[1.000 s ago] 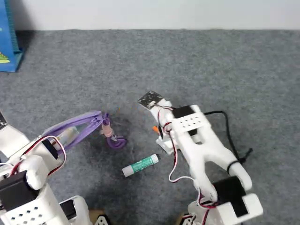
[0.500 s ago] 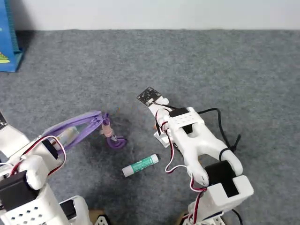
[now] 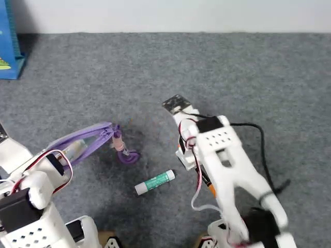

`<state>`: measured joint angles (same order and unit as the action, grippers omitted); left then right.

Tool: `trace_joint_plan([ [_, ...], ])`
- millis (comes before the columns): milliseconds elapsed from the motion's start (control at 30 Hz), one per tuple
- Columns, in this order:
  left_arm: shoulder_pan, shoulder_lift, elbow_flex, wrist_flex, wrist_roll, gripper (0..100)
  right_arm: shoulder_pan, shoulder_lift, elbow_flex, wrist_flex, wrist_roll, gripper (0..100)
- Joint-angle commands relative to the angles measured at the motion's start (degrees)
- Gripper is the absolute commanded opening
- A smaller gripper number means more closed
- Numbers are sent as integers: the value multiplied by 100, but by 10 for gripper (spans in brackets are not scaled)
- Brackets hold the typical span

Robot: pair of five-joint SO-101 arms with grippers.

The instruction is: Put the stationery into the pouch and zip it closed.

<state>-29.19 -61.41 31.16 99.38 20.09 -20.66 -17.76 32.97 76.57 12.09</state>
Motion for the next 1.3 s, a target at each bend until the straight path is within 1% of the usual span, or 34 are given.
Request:
trace_joint_plan([
  [0, -53, 9, -13, 97, 53, 11, -189, -1209, -62, 576, -484, 7],
  [100, -53, 9, -13, 97, 53, 11, -391, -2062, -62, 804, -809, 7],
  [200, -53, 9, -4, 97, 53, 11, -549, -2809, -62, 778, -1222, 7],
  [300, -53, 9, 13, 97, 53, 11, -875, -3477, -62, 602, -1565, 7],
  [500, -44, 9, 13, 97, 53, 11, -1824, -4426, -62, -251, -2567, 7],
  [667, -53, 9, 22, 97, 53, 11, -2738, -4927, -62, -1086, -3007, 7],
  [767, -53, 9, 22, 97, 53, 11, -3178, -5349, -62, -1684, -3077, 7],
  [900, -53, 9, 22, 97, 53, 11, -3380, -5789, -26, -2774, -3095, 7],
  [1000, -53, 18, 22, 97, 53, 11, -3398, -6053, 536, -3802, -3095, 7],
  [1133, -44, 18, 31, 97, 53, 11, -3398, -6325, 1802, -5578, -3068, 7],
  [1267, -53, 18, 31, 97, 53, 11, -3398, -6404, 2910, -7679, -3051, 7],
])
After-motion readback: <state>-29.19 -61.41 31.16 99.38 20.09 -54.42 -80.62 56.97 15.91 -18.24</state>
